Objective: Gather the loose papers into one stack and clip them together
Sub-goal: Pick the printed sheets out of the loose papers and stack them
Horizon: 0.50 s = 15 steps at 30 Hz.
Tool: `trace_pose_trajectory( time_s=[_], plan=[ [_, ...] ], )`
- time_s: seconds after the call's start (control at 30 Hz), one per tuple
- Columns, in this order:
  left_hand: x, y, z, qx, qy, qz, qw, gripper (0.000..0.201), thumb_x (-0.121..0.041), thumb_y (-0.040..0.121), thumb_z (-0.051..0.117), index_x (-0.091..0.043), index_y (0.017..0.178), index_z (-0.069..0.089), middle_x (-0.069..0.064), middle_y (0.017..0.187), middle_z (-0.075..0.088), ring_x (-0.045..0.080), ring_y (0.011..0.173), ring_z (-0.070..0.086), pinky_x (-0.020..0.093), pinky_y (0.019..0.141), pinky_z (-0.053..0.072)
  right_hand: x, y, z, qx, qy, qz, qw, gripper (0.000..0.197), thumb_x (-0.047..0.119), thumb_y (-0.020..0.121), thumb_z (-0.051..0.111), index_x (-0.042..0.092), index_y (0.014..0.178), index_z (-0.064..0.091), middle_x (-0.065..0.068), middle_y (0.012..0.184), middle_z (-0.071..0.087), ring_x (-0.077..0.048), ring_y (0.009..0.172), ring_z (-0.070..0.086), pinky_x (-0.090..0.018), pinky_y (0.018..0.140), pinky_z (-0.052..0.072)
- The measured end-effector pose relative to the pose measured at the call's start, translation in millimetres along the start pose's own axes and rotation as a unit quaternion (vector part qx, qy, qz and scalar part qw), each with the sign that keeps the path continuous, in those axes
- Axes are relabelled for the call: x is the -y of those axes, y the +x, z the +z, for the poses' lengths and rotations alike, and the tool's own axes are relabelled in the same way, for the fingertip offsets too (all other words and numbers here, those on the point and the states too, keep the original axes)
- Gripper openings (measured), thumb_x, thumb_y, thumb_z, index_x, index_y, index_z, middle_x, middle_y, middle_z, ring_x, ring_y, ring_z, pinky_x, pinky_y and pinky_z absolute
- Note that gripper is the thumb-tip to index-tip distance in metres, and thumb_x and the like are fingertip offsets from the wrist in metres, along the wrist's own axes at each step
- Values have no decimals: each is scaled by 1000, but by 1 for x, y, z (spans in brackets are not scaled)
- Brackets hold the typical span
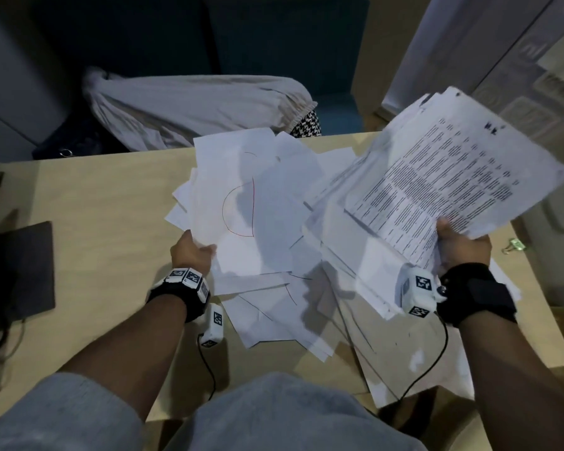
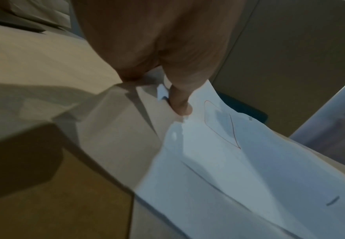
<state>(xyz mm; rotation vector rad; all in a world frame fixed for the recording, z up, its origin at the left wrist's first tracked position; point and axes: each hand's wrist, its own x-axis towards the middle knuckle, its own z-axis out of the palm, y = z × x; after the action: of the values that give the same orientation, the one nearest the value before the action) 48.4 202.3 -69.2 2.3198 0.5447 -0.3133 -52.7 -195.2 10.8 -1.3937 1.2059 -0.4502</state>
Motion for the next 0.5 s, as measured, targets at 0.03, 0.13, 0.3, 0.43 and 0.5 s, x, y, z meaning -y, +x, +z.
trace_pose_trajectory(
  time_s=[0.03,0.13,0.3,0.43,0.5],
  plan=[
    [2,0,1,10,1,-3,1000,31,-14,85,68,2,110,59,22,112,64,33,101,61,28,79,42,2,1,1,1,5,1,1000,62,31,80,74,7,131,48,-5,122,59,-23,109,55,-38,99,45],
    [7,2,6,36,35,2,999,21,-9,90,58,0,109,59,22,114,63,36,107,58,32,85,43,3,-2,6,31,8,-9,999,60,26,81,74,6,132,49,-4,125,59,-24,113,56,-38,99,45],
    [13,-2,16,65,9,36,997,40,4,90,45,1,129,46,21,125,56,36,120,52,31,95,41,-8,-12,11,63,-10,6,998,46,14,86,68,6,129,51,-7,119,60,-21,99,54,-28,87,40],
    [15,-7,22,134,-98,74,983,79,10,82,56,-20,148,26,9,146,41,25,136,39,38,111,35,-18,-13,14,77,-10,34,996,41,17,85,70,8,122,54,-7,110,60,-24,91,58,-29,77,45],
    [15,-10,26,174,-82,94,977,85,9,81,58,-21,151,20,8,148,38,24,138,36,38,113,33,-22,-12,13,80,-33,37,996,40,21,83,71,8,119,56,-10,107,61,-26,85,57,-29,67,44]
  ],
)
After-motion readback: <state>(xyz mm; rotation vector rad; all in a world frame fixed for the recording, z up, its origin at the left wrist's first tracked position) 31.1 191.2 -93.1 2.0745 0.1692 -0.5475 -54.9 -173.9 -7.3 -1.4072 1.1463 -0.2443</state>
